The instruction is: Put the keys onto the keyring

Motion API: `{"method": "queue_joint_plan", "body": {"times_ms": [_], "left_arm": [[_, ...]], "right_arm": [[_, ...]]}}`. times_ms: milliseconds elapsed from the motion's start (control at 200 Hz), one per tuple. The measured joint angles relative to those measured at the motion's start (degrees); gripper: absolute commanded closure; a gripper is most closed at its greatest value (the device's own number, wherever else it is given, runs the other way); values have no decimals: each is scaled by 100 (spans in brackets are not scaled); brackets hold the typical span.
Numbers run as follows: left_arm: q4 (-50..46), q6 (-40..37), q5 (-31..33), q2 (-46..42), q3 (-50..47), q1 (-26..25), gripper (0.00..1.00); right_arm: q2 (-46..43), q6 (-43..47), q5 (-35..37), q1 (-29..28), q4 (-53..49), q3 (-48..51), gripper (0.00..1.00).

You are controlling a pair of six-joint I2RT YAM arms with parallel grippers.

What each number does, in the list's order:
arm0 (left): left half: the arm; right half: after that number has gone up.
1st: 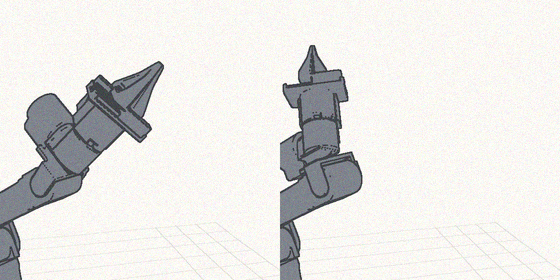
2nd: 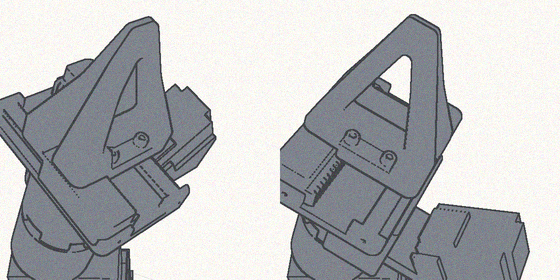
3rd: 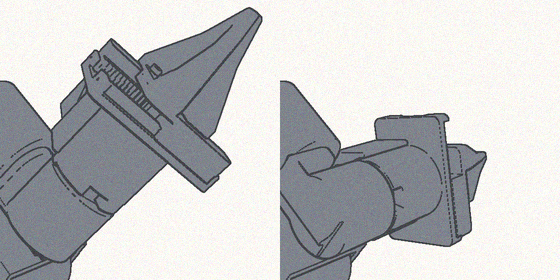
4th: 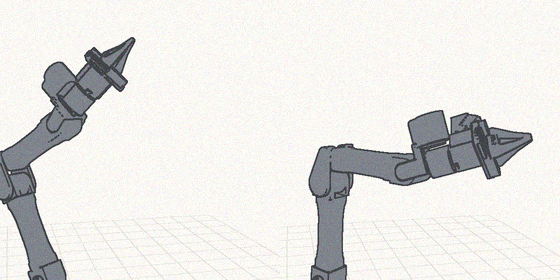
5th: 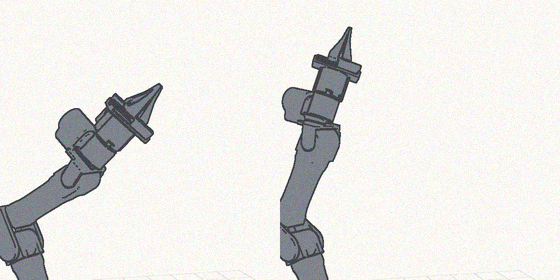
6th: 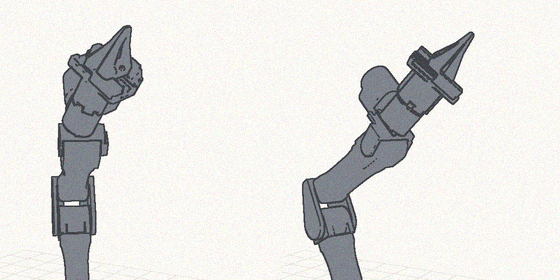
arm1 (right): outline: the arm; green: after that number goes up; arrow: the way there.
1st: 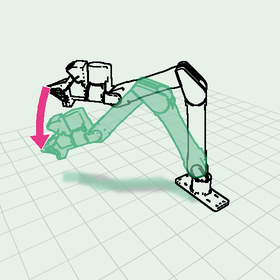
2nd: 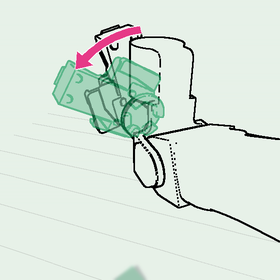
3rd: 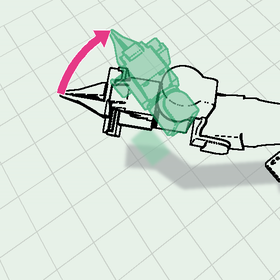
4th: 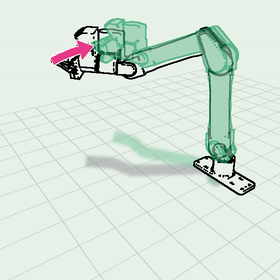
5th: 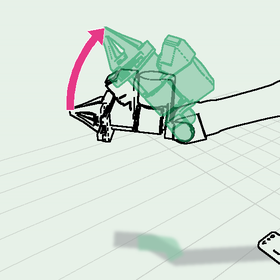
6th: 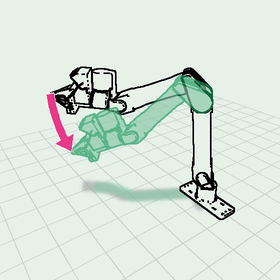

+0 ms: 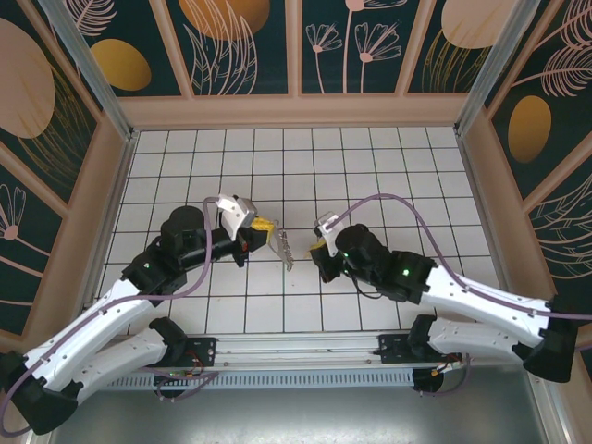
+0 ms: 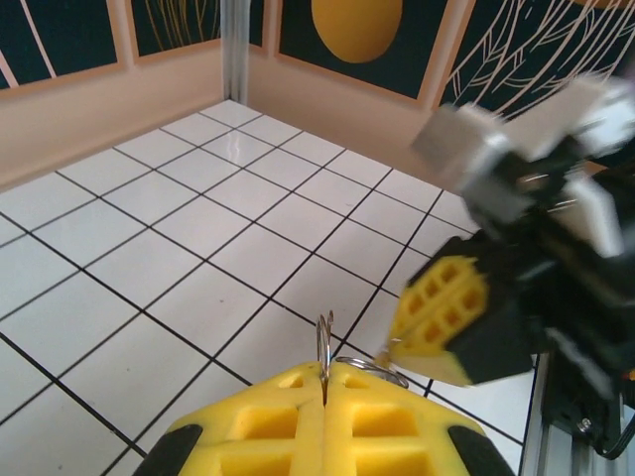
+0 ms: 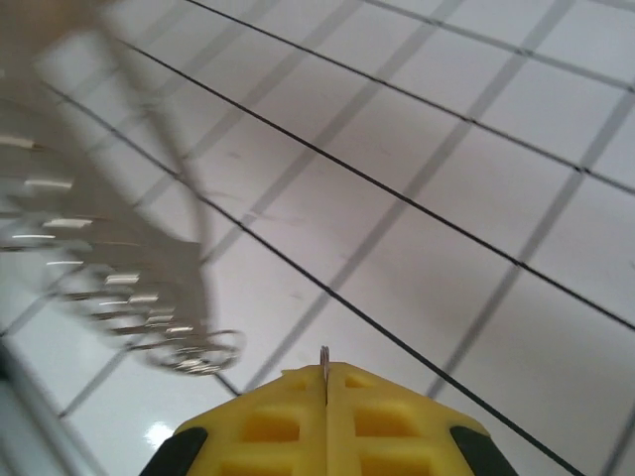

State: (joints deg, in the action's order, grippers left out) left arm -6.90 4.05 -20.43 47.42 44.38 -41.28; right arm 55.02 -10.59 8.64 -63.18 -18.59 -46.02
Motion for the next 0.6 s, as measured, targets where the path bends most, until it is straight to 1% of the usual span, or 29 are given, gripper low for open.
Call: {"method": "queue_joint_plan", "body": {"times_ms": [130, 330, 415, 601], "left_arm": [[-245, -400, -52, 105, 260, 0, 100], [-525, -999, -343, 190, 431, 0, 100], [-673, -1178, -529, 282, 546, 0, 100], [-857, -1438, -793, 413, 656, 0, 100]], "right_arm": [[-334, 459, -562, -232, 197, -326, 100], [-619, 903, -1355, -256, 337, -684, 100], [-621, 1038, -1482, -256, 310, -833, 100], [-422, 1250, -1403, -256, 72, -1172, 100]]}}
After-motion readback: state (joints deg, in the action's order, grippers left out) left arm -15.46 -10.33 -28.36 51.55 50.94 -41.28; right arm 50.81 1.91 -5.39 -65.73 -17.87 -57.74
